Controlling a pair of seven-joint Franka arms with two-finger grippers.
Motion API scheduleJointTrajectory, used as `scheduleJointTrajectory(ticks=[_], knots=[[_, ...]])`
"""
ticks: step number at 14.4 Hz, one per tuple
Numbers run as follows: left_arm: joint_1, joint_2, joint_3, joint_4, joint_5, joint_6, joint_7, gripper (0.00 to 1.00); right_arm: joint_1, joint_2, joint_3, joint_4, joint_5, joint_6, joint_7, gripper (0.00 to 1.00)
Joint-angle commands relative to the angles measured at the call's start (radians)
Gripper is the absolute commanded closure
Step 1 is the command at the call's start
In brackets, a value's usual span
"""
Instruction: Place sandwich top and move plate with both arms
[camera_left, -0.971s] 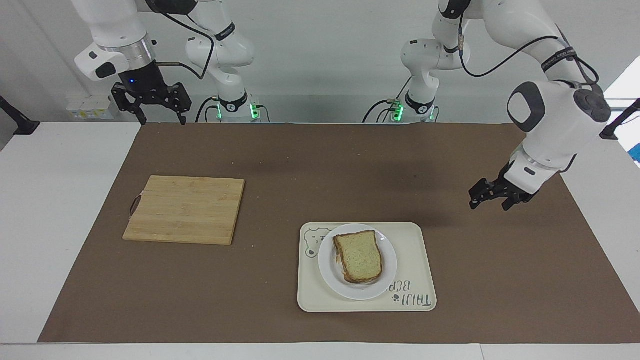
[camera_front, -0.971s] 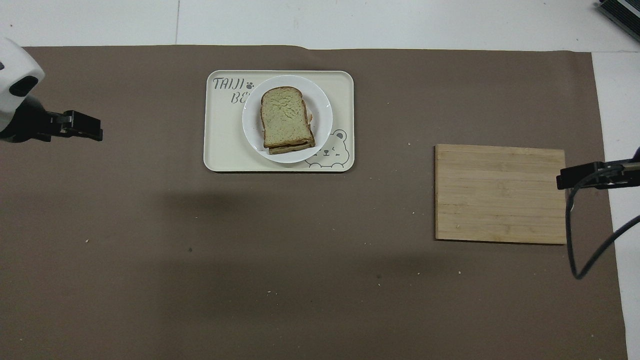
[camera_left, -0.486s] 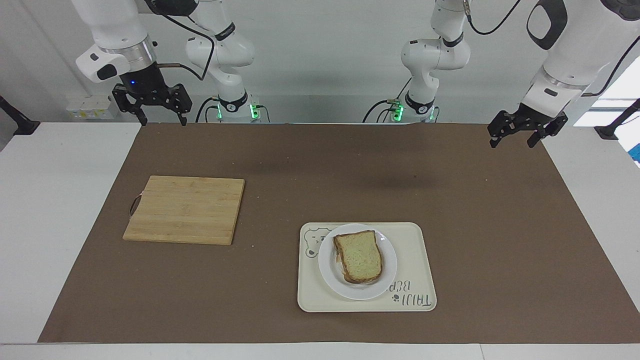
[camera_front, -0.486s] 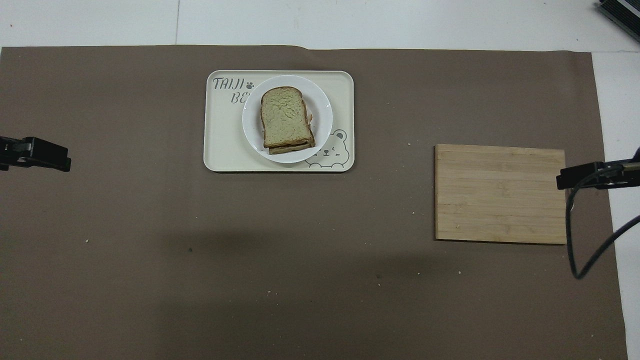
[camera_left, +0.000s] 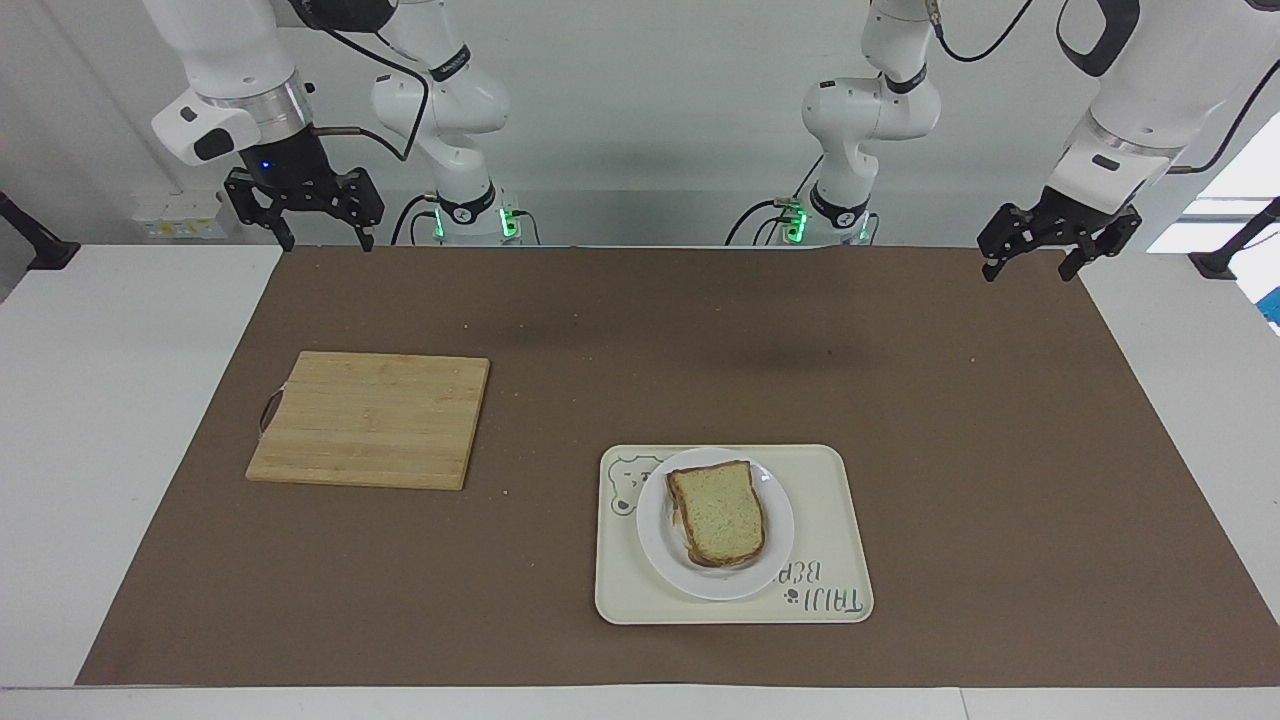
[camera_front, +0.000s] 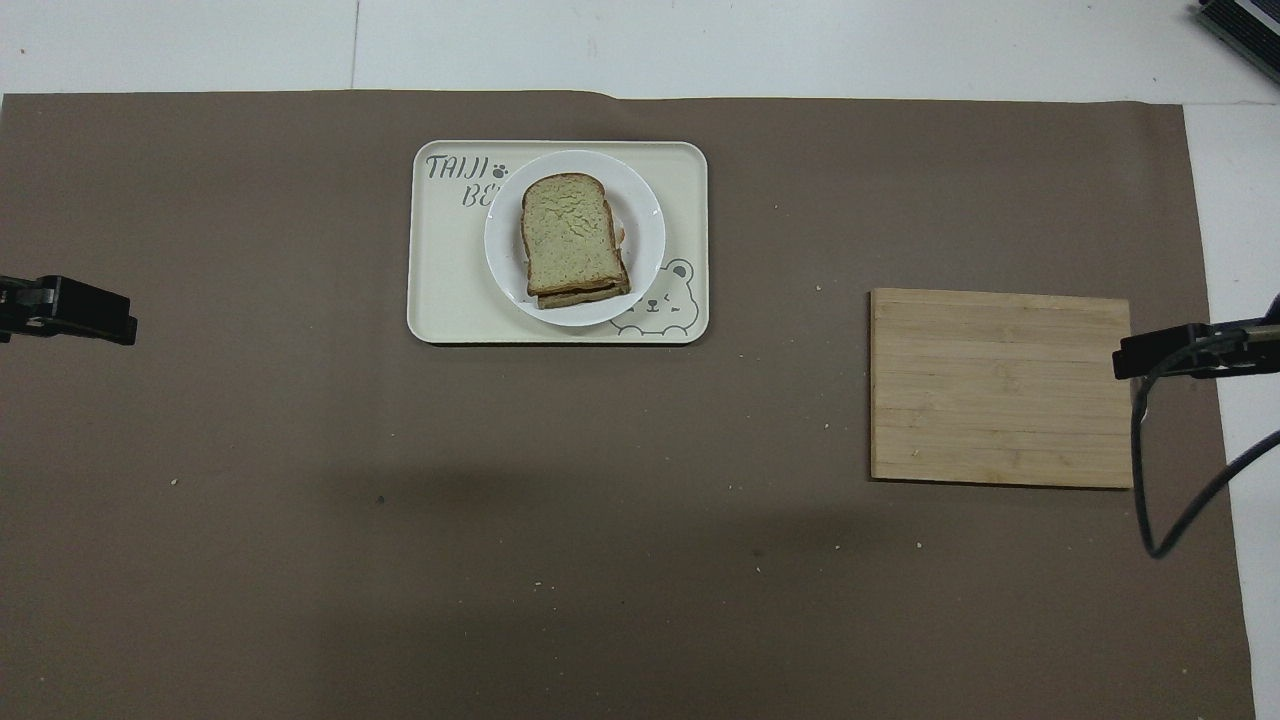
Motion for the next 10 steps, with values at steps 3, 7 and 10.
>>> scheduleJointTrajectory(ticks=[3,7,10], knots=[[-0.001,-0.007,0.008,-0.004,-0.029,-0.022,0.004,0.0,-0.014,-0.015,0.006,-0.015,0.007,-0.005,-0.001,0.0],[-0.001,-0.009,0.008,-0.005,-0.029,-0.033,0.001,0.0,-0.014,-0.015,0.006,-0.015,0.007,-0.005,-0.003,0.0],[-0.001,-0.009,0.008,-0.005,-0.029,-0.04,0.001,0.0,-0.015,-0.015,0.006,-0.015,0.007,-0.007,-0.004,0.0]])
